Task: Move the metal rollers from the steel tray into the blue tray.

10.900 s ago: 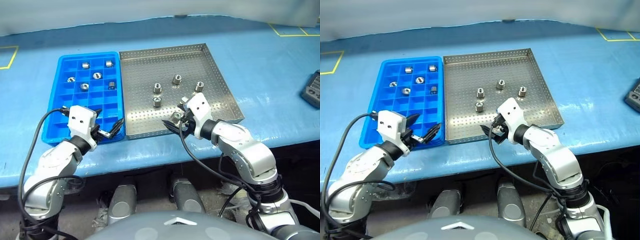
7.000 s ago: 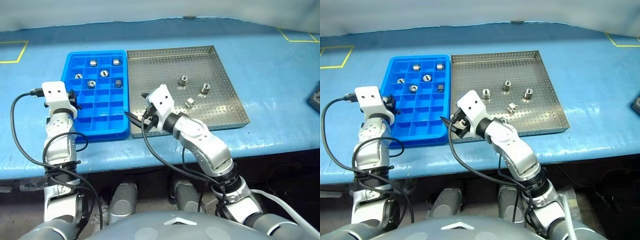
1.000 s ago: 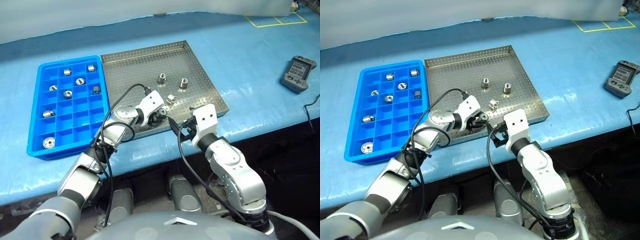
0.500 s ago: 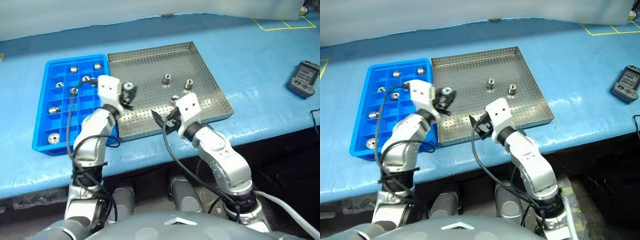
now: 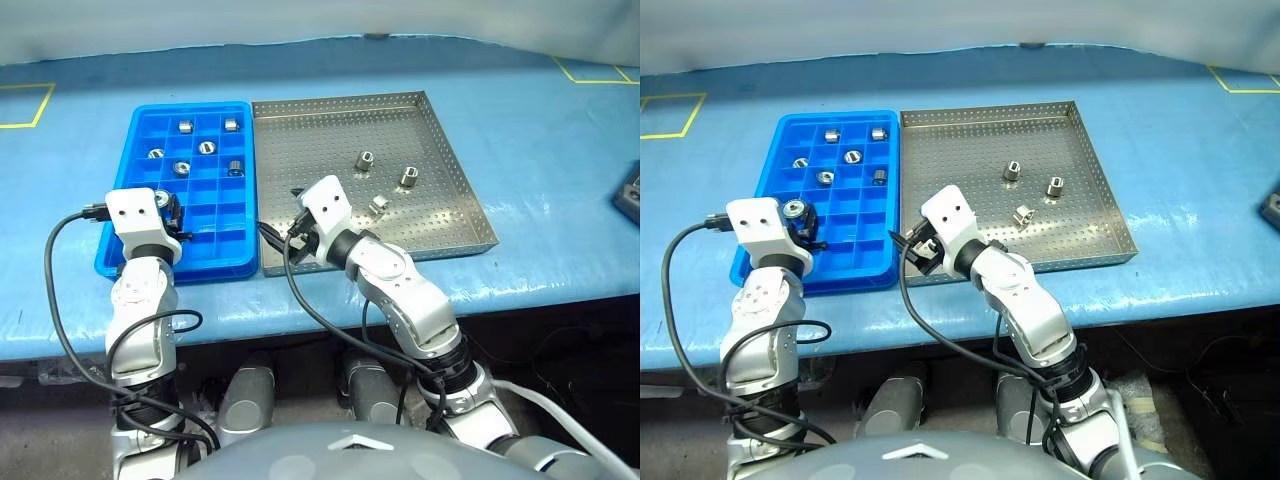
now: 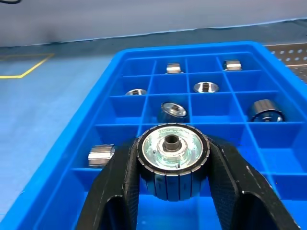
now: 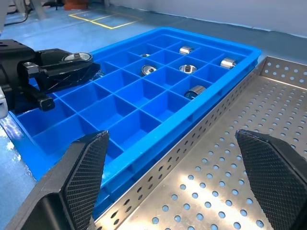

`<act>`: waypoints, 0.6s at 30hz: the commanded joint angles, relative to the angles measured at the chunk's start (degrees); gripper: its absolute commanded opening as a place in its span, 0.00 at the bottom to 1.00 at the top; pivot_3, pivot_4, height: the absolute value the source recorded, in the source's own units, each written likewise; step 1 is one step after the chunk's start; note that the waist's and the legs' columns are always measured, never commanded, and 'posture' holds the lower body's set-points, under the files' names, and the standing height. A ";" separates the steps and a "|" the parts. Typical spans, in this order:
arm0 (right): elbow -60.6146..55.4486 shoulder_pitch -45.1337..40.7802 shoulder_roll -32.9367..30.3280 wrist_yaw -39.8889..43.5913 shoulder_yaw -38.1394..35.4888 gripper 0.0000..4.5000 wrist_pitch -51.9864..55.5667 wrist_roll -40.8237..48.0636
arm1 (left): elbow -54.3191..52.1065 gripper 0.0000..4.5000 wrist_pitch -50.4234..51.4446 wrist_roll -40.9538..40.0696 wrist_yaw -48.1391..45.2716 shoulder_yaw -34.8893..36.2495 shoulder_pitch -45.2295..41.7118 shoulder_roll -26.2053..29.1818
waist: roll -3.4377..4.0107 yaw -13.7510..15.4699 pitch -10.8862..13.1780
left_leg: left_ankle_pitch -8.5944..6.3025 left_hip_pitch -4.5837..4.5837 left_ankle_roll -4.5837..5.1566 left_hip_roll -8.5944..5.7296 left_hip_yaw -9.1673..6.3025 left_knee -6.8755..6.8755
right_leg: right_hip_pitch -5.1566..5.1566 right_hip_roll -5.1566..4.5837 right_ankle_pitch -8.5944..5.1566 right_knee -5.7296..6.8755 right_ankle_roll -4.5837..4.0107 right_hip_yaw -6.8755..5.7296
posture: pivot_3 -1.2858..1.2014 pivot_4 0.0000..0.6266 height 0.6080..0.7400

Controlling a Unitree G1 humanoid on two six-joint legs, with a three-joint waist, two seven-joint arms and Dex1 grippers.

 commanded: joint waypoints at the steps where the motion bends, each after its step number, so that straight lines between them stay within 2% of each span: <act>1: -1.43 -0.46 0.55 0.25 -0.02 1.00 -1.47 0.22 | 0.54 0.38 -0.87 0.91 2.06 0.34 0.12 -0.55 | 0.00 -0.02 0.00 | 0.00 0.00 0.00 0.00 0.00 0.00 | 0.00 0.00 0.00 0.00 0.00 0.00 | 0.57 0.24 1.00; 6: -2.15 0.32 0.35 -0.22 -0.32 1.00 -1.12 0.03 | 2.73 0.38 -0.45 1.15 2.57 -0.60 1.06 -1.02 | 0.01 -0.25 -0.01 | 0.00 0.01 0.00 0.00 0.00 -0.02 | -0.01 0.00 -0.01 0.01 -0.02 -0.01 | 0.56 0.24 1.00; 14: -3.38 1.35 -0.14 -1.19 -1.14 1.00 -0.58 -0.15 | -1.11 0.98 -2.59 -0.77 0.92 -1.93 -0.67 -2.40 | 0.01 -0.70 -0.01 | 0.00 0.02 -0.01 0.00 0.01 -0.01 | 0.01 -0.01 -0.01 0.01 -0.02 -0.01 | 0.55 0.24 1.00; 18: -3.79 1.99 0.03 -2.01 -2.11 1.00 -0.09 0.20 | -3.04 1.00 -3.64 -1.95 -0.99 -3.58 -2.05 -1.71 | 0.00 -0.76 -0.01 | 0.00 0.00 -0.01 0.00 0.01 -0.01 | 0.00 -0.01 -0.01 0.00 -0.02 -0.01 | 0.55 0.24 1.00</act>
